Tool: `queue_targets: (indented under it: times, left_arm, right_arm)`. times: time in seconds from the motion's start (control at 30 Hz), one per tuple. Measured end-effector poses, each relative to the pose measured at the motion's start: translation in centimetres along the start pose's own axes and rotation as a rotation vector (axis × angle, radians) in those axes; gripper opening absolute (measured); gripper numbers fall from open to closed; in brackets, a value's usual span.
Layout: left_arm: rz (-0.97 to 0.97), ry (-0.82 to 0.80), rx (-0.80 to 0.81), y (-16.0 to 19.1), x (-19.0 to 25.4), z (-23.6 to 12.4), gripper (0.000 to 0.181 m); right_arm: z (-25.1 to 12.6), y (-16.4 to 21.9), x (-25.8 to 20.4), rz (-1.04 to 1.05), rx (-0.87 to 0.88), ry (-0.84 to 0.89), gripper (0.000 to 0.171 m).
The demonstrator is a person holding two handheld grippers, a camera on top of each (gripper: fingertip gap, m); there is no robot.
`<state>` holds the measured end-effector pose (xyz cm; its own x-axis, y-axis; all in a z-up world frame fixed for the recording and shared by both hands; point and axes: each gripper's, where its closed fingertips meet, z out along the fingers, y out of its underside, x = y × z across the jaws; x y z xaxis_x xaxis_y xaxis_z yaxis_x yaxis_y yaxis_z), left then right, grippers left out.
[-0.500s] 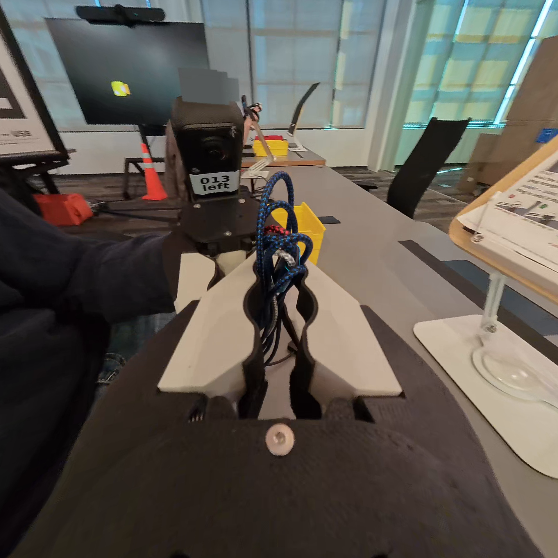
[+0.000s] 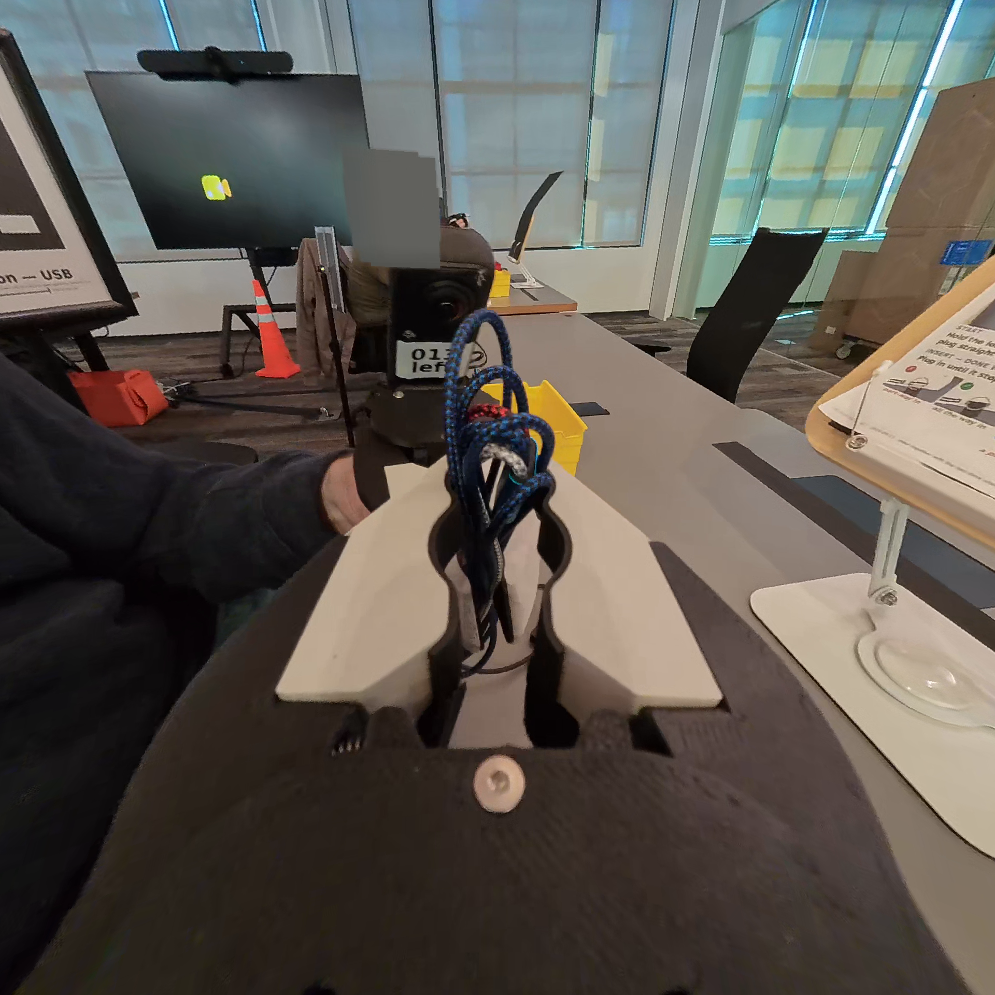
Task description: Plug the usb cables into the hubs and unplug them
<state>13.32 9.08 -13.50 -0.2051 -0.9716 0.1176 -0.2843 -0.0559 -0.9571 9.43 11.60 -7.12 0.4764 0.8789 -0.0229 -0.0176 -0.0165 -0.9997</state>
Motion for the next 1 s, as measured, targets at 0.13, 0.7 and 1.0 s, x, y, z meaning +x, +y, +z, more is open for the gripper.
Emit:
queue_targets:
  times: [0.13,0.7,1.0]
  left_arm:
    - [-0.05,0.162,0.041,-0.2,1.7,-0.5,0.009]
    - [-0.014,0.771,-0.018,1.8,11.0,-1.0,0.009]
    - [-0.029,0.764,0.022,1.9,10.2,-1.2,0.009]
  right_arm:
    - [-0.6,-0.5,-1.4,-0.023,0.045,-0.107,0.042]
    - [-2.5,2.5,-10.7,-0.004,0.071,-0.923,0.042]
    - [-2.2,2.6,-10.6,-0.005,0.135,-0.864,0.011]
